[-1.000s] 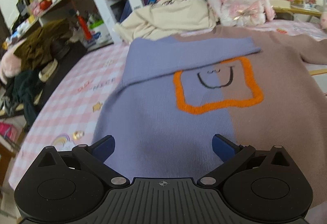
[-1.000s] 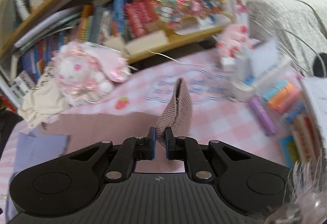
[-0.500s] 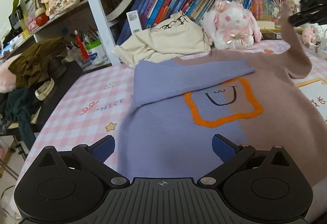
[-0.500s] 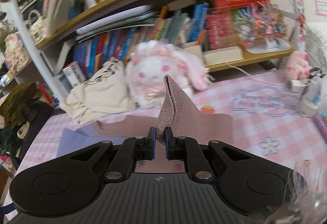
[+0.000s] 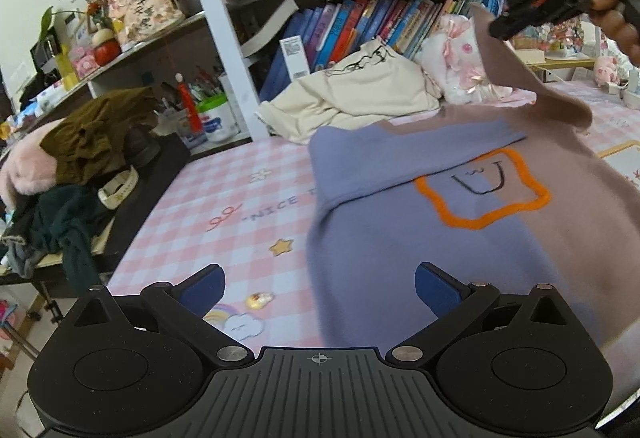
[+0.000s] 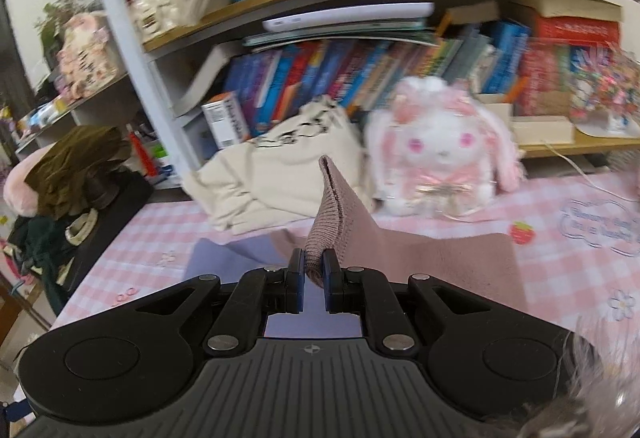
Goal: Fold clothes
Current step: 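Lift the pink sleeve with the right tool and lay it across the folded lavender sleeve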
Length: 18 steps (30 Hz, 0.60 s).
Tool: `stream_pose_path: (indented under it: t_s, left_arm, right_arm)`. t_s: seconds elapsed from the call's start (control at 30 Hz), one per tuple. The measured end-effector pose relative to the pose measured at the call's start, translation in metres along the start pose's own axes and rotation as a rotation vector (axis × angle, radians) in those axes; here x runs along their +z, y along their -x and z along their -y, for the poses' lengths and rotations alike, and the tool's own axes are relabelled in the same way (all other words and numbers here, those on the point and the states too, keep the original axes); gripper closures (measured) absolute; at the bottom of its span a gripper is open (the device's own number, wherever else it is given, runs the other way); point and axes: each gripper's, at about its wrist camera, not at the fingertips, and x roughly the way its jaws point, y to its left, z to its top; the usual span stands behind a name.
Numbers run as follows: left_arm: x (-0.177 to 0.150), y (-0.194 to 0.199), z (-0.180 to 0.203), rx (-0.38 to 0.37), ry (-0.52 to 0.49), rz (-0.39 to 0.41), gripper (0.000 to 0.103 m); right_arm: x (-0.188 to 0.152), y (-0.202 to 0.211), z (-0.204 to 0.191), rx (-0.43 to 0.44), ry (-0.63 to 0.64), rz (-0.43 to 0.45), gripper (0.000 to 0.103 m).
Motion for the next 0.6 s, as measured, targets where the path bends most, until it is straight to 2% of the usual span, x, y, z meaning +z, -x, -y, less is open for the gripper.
stream_pose_path:
  t_s: [0.17, 0.37, 0.6]
  left_arm:
    - [-0.013, 0.008, -0.017, 0.039, -0.007, -0.003, 0.001]
    - [-0.023, 0.016, -0.039, 0.097, 0.034, -0.012, 0.001]
    - [-0.031, 0.019, -0.046, 0.119, 0.052, -0.042, 0.001]
  right_arm:
    - [-0.003, -0.02, -0.03, 0.032, 0.028, -0.02, 0.094]
    - [-0.012, -0.043, -0.058, 0.038, 0.066, -0.058, 0.094]
    - [-0.022, -0.063, -0.08, 0.053, 0.11, -0.101, 0.094]
